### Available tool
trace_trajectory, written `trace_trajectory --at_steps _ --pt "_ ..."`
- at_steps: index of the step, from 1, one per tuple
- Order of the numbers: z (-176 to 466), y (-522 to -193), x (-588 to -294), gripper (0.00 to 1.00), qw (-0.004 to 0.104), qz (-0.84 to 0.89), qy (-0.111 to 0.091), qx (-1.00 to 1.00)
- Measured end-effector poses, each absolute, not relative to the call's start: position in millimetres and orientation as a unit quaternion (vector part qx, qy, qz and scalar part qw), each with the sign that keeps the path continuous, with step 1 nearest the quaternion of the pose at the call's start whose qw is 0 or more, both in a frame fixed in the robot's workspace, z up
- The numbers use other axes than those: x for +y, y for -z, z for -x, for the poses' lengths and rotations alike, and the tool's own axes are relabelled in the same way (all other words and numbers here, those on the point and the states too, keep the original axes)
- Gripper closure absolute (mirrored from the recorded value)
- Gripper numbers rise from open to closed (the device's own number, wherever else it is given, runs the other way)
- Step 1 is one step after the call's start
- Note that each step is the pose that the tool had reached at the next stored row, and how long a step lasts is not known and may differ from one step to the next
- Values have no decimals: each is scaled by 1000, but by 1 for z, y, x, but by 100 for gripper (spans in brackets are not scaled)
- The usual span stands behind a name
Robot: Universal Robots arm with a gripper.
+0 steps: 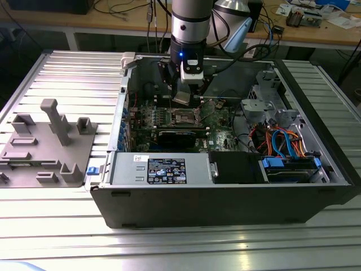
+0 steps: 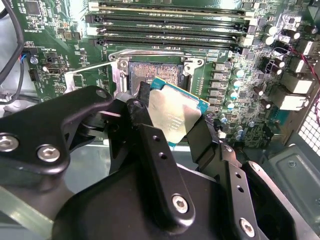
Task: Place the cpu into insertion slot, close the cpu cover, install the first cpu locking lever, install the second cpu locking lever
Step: 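Place the cpu into insertion slot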
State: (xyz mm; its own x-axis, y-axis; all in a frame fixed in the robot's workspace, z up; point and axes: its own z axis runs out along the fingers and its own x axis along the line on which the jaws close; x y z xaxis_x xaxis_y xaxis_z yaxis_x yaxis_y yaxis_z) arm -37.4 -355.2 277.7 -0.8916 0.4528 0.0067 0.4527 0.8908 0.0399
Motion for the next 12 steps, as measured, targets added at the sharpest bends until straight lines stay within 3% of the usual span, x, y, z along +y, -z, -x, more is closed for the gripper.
trace_trajectory --at_steps 12 --pt "37 -278 -355 45 2 -243 -18 970"
